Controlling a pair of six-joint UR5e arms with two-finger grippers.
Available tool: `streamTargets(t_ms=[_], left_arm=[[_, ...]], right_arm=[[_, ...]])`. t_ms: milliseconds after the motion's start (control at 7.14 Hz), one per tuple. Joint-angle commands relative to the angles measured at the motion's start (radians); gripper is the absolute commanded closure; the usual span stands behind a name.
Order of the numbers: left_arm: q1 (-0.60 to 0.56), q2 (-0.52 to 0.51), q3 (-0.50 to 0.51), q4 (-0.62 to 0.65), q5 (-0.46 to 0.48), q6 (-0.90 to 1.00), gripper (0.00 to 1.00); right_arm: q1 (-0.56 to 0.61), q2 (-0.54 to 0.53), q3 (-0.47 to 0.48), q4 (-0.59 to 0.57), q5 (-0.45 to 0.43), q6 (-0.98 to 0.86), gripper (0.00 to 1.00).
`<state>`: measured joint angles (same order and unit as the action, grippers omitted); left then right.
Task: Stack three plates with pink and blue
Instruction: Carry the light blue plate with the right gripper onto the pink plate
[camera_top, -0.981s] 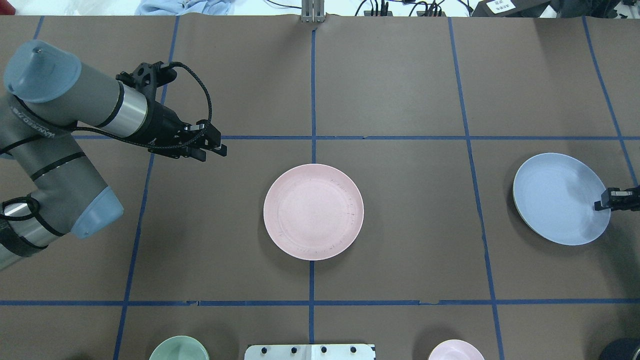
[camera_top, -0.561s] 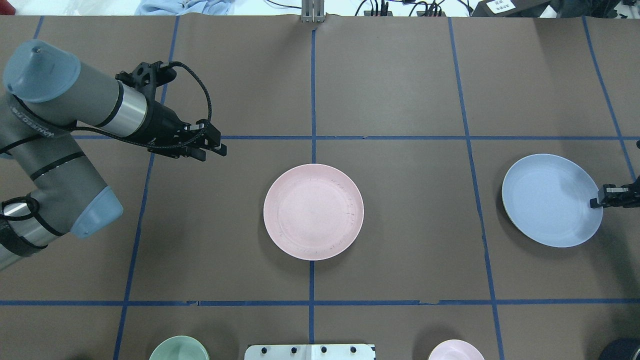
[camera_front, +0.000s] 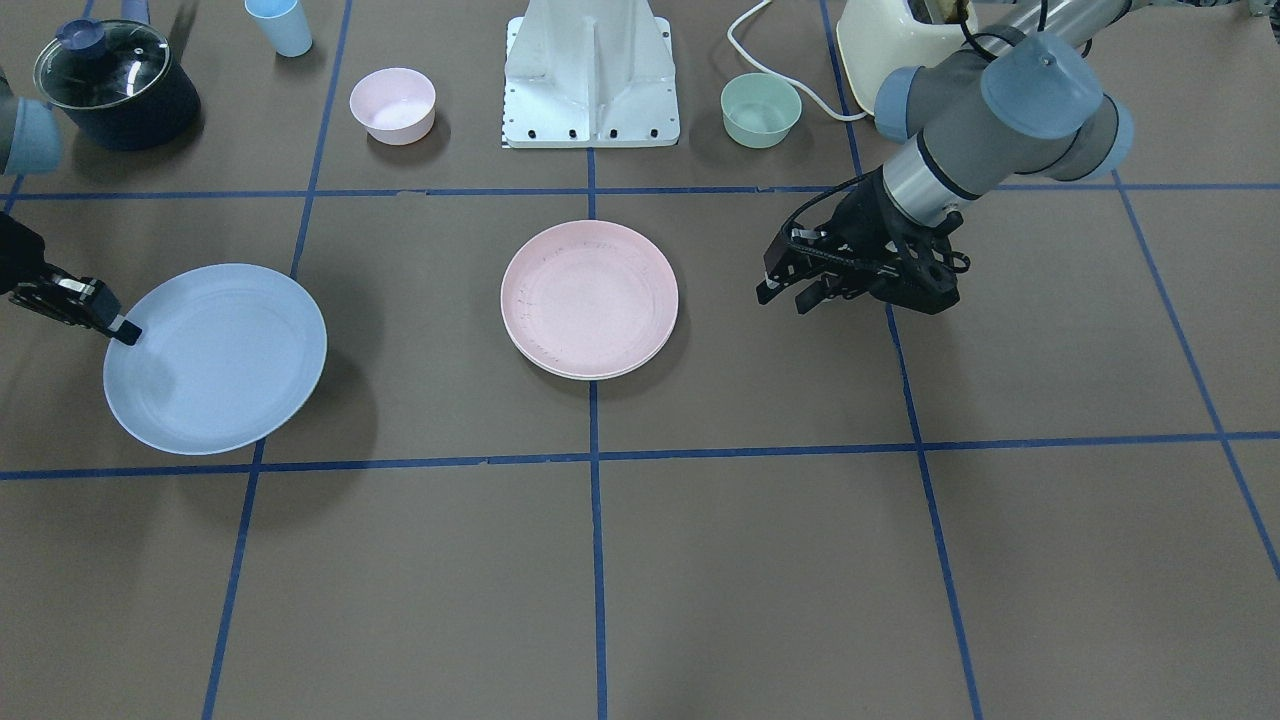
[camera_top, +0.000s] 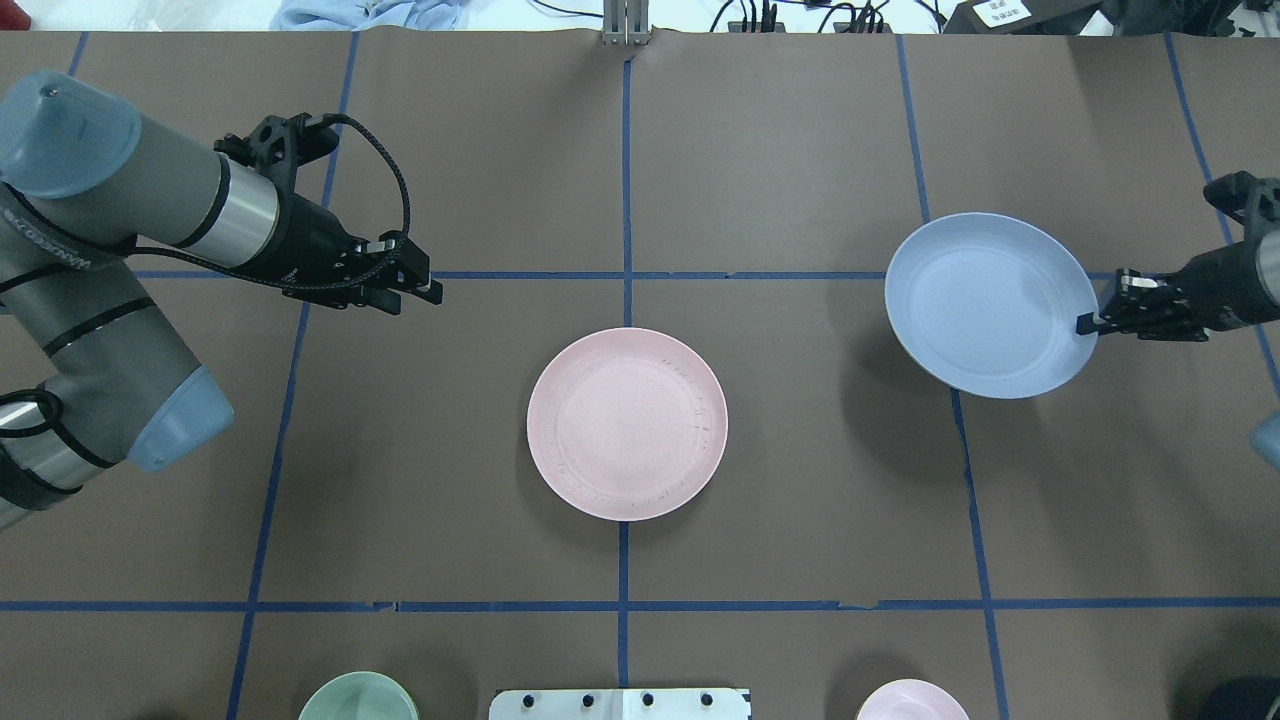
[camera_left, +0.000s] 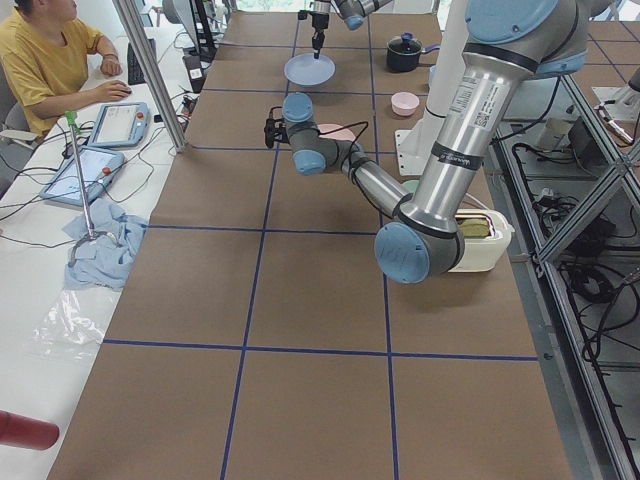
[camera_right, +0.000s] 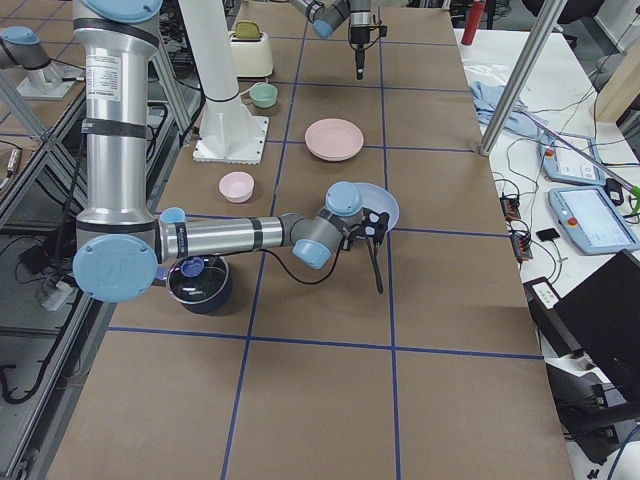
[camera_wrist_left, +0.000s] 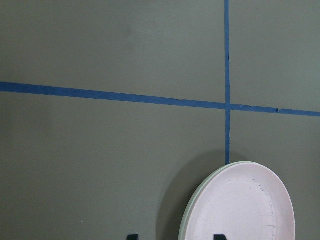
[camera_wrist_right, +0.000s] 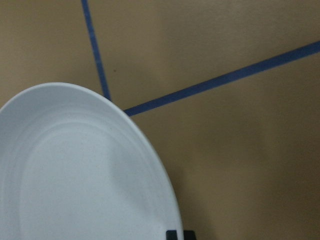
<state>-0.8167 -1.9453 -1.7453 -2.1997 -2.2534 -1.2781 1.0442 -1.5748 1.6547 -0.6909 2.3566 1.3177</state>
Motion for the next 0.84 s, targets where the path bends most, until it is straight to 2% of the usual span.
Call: streamTargets(t_ms=[0, 140, 280, 420, 561, 701], left_arm=[[-0.030, 0.066, -0.011, -0.002, 0.000, 0.118, 0.41], [-0.042, 0.094, -0.011, -0.002, -0.002, 0.159, 0.41], [-0.045, 0.103, -0.007, -0.002, 0.000, 0.187, 0.41], [-0.042, 0.102, 0.004, -0.002, 0.002, 0.193, 0.41], [-0.039, 0.100, 0.007, -0.002, 0.002, 0.194, 0.41], [-0.041, 0.100, 0.010, -0.002, 0.002, 0.195, 0.41]], right_arm=[[-0.076, 0.161, -0.009, -0.012, -0.020, 0.176, 1.00], [-0.117, 0.226, -0.007, -0.022, -0.020, 0.260, 1.00], [-0.187, 0.314, -0.003, -0.109, -0.045, 0.302, 1.00], [-0.279, 0.359, 0.013, -0.166, -0.134, 0.313, 1.00], [-0.380, 0.378, 0.020, -0.170, -0.251, 0.349, 1.00], [-0.451, 0.384, 0.020, -0.171, -0.319, 0.351, 1.00]])
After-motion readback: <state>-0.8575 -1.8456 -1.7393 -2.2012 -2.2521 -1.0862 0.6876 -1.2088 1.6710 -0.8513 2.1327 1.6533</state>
